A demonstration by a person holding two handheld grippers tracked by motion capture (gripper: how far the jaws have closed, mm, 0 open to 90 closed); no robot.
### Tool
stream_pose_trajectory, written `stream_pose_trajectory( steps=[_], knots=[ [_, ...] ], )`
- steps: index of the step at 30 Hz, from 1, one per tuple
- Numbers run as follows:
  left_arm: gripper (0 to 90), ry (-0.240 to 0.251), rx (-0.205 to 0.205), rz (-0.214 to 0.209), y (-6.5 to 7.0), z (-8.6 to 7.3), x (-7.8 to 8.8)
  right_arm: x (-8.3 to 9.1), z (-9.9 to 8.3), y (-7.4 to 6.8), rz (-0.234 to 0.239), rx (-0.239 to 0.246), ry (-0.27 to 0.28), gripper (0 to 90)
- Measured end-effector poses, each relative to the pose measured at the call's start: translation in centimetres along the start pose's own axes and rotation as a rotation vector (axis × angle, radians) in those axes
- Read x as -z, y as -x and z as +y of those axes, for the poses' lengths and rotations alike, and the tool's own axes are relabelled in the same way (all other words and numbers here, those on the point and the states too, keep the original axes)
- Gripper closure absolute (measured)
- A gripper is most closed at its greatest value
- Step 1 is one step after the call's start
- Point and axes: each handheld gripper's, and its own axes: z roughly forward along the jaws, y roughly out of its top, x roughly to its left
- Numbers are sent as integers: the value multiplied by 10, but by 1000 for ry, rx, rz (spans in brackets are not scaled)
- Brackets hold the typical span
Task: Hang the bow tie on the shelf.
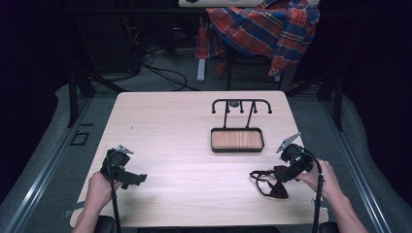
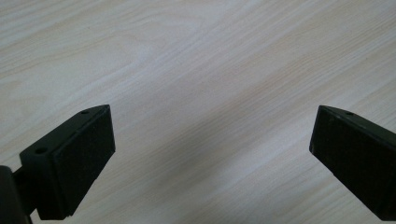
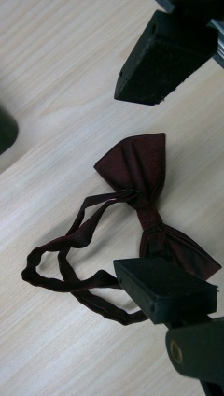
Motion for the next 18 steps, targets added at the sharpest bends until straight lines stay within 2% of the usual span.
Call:
stream_pose_trajectory(
  steps=[3,6,13,14,15,16,18],
  knots=[
    [1,-5,0,2,0,-1,0,-4,3,-2,9,-3,19,145],
    [1,-6,6,2,0,-2,0,-7,10,-2,22,36,0,150],
    [1,-15,4,6,1,-1,-2,-16,16,-3,33,62,-17,149],
    [1,-19,7,6,2,0,-3,-18,19,-4,43,83,-13,184],
    [1,-19,7,6,2,0,-3,-18,19,-4,43,83,-13,184],
    [1,-20,6,8,2,0,-3,-18,22,-6,40,112,-14,235],
    [1,-21,7,12,2,0,-3,-21,25,-7,36,128,-18,263]
  ],
)
